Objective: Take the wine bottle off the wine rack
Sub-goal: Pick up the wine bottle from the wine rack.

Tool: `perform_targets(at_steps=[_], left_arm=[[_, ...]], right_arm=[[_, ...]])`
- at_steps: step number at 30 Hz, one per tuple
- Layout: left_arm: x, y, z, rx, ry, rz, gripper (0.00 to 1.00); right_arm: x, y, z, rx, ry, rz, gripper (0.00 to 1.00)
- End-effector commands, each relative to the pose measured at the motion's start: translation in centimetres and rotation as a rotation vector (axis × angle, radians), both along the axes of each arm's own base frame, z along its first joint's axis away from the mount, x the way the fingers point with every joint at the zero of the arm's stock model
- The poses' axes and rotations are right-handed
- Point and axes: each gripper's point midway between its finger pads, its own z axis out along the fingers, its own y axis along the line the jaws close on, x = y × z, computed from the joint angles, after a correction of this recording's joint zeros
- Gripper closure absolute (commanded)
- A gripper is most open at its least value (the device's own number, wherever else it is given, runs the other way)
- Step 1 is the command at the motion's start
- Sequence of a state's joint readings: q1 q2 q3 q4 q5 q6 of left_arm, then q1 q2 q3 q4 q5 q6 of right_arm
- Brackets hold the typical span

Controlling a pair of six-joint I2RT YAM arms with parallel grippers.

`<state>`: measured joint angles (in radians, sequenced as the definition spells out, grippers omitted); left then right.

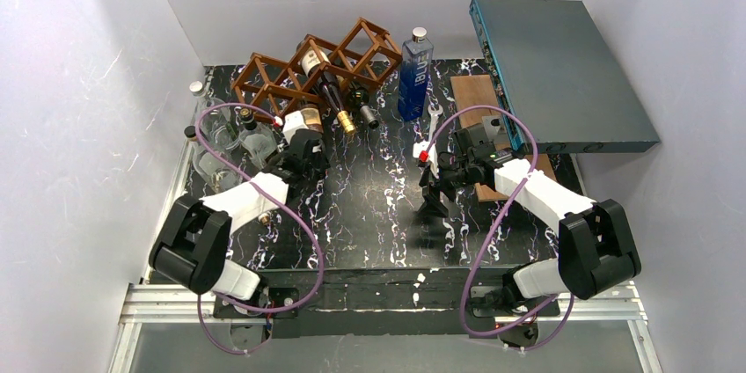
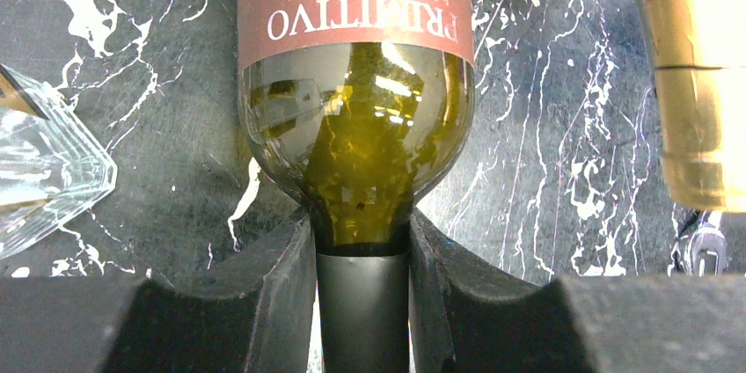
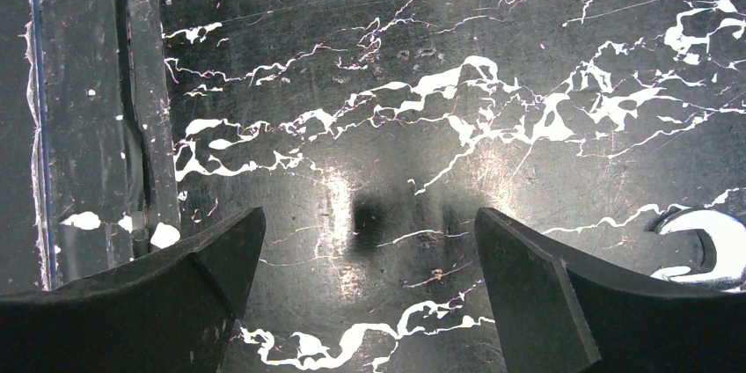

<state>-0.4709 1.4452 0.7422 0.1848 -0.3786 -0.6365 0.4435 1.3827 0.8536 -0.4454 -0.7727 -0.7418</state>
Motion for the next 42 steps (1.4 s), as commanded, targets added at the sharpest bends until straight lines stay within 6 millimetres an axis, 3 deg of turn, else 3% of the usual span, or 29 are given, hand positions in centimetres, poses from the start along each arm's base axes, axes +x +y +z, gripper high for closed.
perform_targets(at_steps=[1, 19, 35, 42], left_arm=[[0.5, -0.4, 4.7, -0.018, -0.154, -0.008, 1.00], [-4.1, 0.3, 5.9, -0.024, -0.180, -0.051, 1.00], [-7.6, 0.9, 5.7, -0.043, -0.100, -0.092, 1.00], [-9.1, 0.2, 5.6, -0.067, -0.055, -0.147, 1.00]], right_arm=[[-0.4, 0.1, 0.3, 0.015, -0.020, 0.023, 0.01], [-0.6, 0.1, 0.5, 0.021, -0.030, 0.027, 0.02], [-0.8, 0.0, 0.6, 0.023, -0.038, 0.036, 0.02], [-0.9, -0.1, 0.7, 0.024, -0.046, 0.039, 0.02]])
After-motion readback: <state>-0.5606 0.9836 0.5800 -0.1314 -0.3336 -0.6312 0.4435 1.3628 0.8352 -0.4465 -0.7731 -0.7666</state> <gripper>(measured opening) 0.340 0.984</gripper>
